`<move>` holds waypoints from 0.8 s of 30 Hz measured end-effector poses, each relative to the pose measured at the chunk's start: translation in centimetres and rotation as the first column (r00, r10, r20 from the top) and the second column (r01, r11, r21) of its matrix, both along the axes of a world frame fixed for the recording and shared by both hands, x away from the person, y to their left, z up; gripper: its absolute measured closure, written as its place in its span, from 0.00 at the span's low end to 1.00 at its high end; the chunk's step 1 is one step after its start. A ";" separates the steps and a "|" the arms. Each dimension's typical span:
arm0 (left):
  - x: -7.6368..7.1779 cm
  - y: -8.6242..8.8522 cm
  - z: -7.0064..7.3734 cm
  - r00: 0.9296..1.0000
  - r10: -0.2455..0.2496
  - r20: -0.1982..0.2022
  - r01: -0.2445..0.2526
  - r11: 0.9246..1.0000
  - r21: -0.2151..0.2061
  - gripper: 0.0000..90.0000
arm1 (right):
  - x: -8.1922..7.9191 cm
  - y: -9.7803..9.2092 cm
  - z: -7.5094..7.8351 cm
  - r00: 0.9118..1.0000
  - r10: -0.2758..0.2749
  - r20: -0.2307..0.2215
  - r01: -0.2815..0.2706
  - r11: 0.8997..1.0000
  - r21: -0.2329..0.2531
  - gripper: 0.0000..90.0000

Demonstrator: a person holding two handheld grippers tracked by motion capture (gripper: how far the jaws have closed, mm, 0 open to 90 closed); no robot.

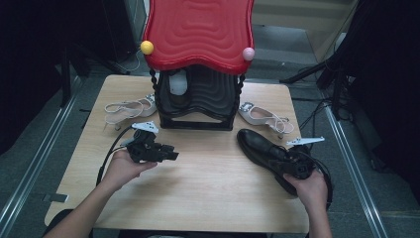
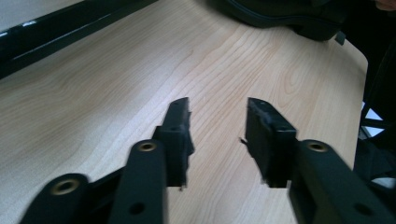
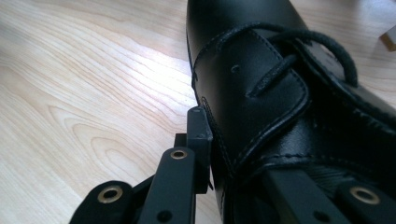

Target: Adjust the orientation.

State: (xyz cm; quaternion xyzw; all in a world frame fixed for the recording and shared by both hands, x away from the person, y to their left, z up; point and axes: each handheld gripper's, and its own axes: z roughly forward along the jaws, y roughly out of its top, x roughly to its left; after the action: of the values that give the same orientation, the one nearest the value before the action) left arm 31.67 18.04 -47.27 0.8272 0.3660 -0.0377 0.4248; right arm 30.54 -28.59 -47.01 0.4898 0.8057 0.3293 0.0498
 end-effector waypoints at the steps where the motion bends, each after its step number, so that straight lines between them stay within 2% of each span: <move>1: 0.1 0.1 -0.1 1.000 -0.002 -0.012 0.002 1.000 0.005 0.72 | -0.1 0.0 0.2 1.000 -0.004 0.006 0.004 1.000 0.006 0.93; 3: 0.1 0.0 -0.1 1.000 -0.002 -0.020 0.002 1.000 0.009 0.75 | -0.7 0.2 0.8 1.000 -0.003 0.027 0.003 1.000 0.023 0.93; 5: 0.0 0.0 -0.2 1.000 -0.011 -0.017 0.011 1.000 0.011 0.79 | -1.0 0.8 1.1 0.999 0.020 0.037 -0.021 0.999 0.027 0.93; 8: -0.2 0.1 -0.3 0.999 -0.018 0.027 0.018 0.999 0.029 0.87 | -1.3 2.0 1.4 0.998 0.049 0.033 -0.051 0.998 0.049 0.93; 12: -0.2 0.5 -0.4 1.000 -0.005 0.009 0.005 1.000 0.006 0.92 | -1.5 4.2 1.6 0.993 0.117 0.032 -0.119 0.991 0.058 0.92; 16: -0.2 0.9 -0.4 1.000 0.012 -0.025 -0.012 1.000 -0.014 0.98 | -1.4 6.4 1.6 0.986 0.163 0.026 -0.164 0.984 0.062 0.92; 17: -0.2 0.9 -0.4 1.000 0.012 -0.025 -0.012 1.000 -0.014 1.00 | -1.4 6.4 1.6 0.986 0.163 0.026 -0.164 0.984 0.062 0.92; 18: -0.2 1.0 -0.5 0.999 0.023 -0.026 -0.023 1.000 -0.002 1.00 | -1.2 7.4 1.5 0.982 0.185 0.023 -0.186 0.980 0.066 0.92; 20: -0.3 1.1 -0.7 0.999 0.025 -0.029 -0.025 1.000 0.002 1.00 | -1.1 8.4 1.4 0.979 0.202 0.025 -0.203 0.977 0.061 0.93; 24: -0.8 1.2 -0.9 0.999 0.047 0.000 -0.047 0.998 0.033 1.00 | -0.6 10.3 1.1 0.971 0.239 0.015 -0.240 0.969 0.062 0.92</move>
State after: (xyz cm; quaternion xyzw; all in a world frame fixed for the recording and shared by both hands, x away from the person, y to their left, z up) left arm 30.91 19.21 -48.20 0.8251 0.3860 -0.0218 0.4119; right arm 29.89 -18.27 -45.91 0.3891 0.8478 0.3602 -0.0030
